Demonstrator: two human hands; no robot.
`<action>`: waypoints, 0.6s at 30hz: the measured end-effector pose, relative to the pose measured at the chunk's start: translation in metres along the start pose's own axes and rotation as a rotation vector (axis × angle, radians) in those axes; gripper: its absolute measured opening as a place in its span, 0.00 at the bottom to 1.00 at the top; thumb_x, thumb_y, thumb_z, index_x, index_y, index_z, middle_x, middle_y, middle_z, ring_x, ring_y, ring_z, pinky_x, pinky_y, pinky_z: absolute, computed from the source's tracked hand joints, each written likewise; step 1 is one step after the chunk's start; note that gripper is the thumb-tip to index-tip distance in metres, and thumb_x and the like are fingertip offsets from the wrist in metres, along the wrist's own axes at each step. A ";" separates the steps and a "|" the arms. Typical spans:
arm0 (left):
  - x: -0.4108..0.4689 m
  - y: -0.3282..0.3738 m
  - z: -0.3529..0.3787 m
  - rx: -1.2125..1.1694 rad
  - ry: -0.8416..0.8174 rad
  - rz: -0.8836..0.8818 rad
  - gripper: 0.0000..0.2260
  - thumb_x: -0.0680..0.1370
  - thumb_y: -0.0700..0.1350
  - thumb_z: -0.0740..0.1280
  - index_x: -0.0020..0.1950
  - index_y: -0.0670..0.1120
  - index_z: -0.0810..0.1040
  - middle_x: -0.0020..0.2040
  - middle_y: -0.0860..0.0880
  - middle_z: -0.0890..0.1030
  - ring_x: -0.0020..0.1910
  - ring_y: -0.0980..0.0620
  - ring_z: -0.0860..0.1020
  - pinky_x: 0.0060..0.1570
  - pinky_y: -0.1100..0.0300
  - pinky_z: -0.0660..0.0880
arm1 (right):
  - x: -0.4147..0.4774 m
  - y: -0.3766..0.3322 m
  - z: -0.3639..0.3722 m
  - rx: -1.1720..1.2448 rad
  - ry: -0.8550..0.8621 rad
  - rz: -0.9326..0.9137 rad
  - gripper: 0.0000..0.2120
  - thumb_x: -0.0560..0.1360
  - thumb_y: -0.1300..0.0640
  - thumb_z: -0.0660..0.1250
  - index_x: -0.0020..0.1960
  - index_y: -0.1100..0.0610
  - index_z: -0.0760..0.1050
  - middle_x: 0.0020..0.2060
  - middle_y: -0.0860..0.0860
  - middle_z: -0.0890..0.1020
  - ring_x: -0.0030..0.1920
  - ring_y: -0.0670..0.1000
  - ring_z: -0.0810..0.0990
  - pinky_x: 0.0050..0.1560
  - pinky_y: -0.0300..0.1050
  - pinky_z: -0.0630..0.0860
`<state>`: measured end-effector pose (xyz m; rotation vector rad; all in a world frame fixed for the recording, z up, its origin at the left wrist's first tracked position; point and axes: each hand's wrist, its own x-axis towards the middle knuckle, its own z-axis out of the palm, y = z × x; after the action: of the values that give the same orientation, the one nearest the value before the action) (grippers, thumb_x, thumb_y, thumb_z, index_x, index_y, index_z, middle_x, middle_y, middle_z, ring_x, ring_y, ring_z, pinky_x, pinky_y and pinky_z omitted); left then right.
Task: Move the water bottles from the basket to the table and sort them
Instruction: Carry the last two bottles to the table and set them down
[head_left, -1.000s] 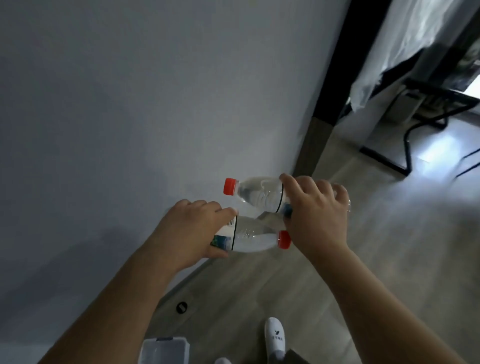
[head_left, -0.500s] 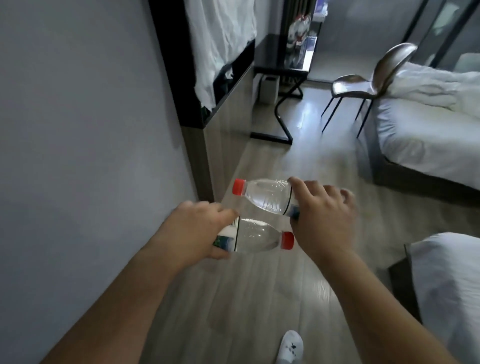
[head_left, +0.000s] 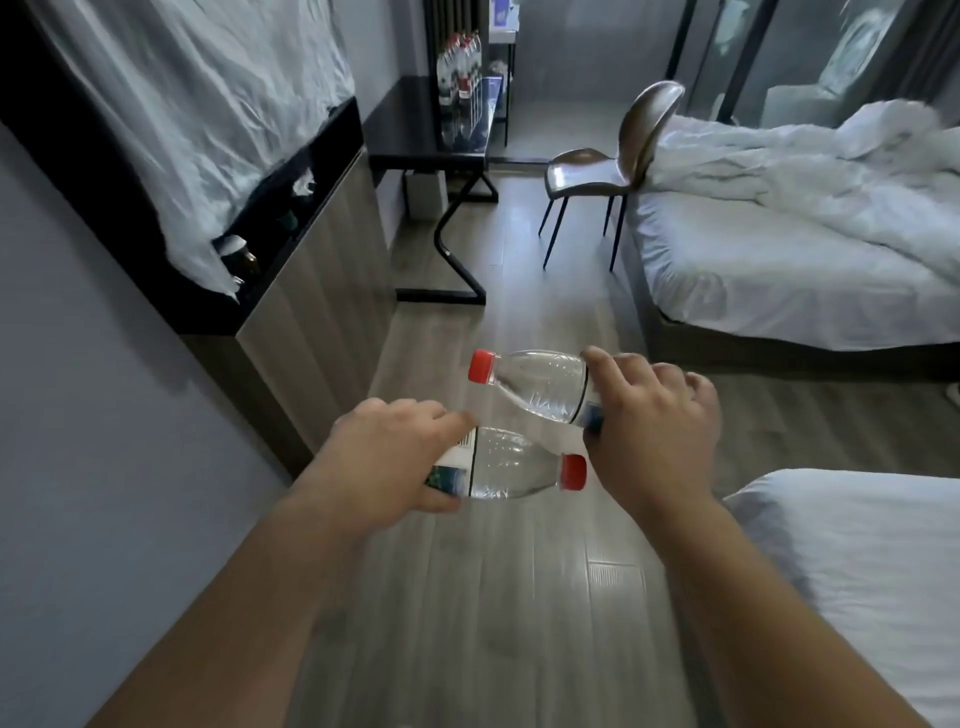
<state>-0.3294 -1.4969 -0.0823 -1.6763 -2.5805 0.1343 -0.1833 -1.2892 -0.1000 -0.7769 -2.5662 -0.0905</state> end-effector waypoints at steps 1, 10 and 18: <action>0.015 -0.003 0.001 0.003 0.003 0.013 0.33 0.69 0.68 0.72 0.70 0.58 0.67 0.53 0.56 0.78 0.52 0.52 0.79 0.49 0.53 0.73 | 0.010 0.006 0.006 -0.002 0.008 0.010 0.31 0.69 0.57 0.76 0.71 0.49 0.73 0.59 0.53 0.83 0.55 0.63 0.81 0.62 0.63 0.72; 0.159 -0.067 0.022 -0.010 -0.013 0.109 0.32 0.71 0.68 0.71 0.71 0.60 0.65 0.56 0.57 0.77 0.56 0.53 0.77 0.54 0.53 0.73 | 0.116 0.030 0.075 -0.062 0.053 0.085 0.32 0.67 0.60 0.77 0.70 0.51 0.75 0.57 0.54 0.84 0.52 0.63 0.82 0.61 0.65 0.72; 0.291 -0.154 0.024 -0.025 -0.015 0.233 0.33 0.72 0.69 0.70 0.73 0.61 0.62 0.58 0.59 0.76 0.59 0.53 0.76 0.56 0.53 0.72 | 0.231 0.025 0.127 -0.156 0.048 0.183 0.33 0.65 0.60 0.75 0.69 0.51 0.75 0.55 0.53 0.84 0.49 0.62 0.81 0.58 0.63 0.72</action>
<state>-0.5899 -1.2940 -0.0885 -1.9876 -2.3976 0.1254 -0.3920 -1.1266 -0.1128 -1.0506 -2.4523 -0.2511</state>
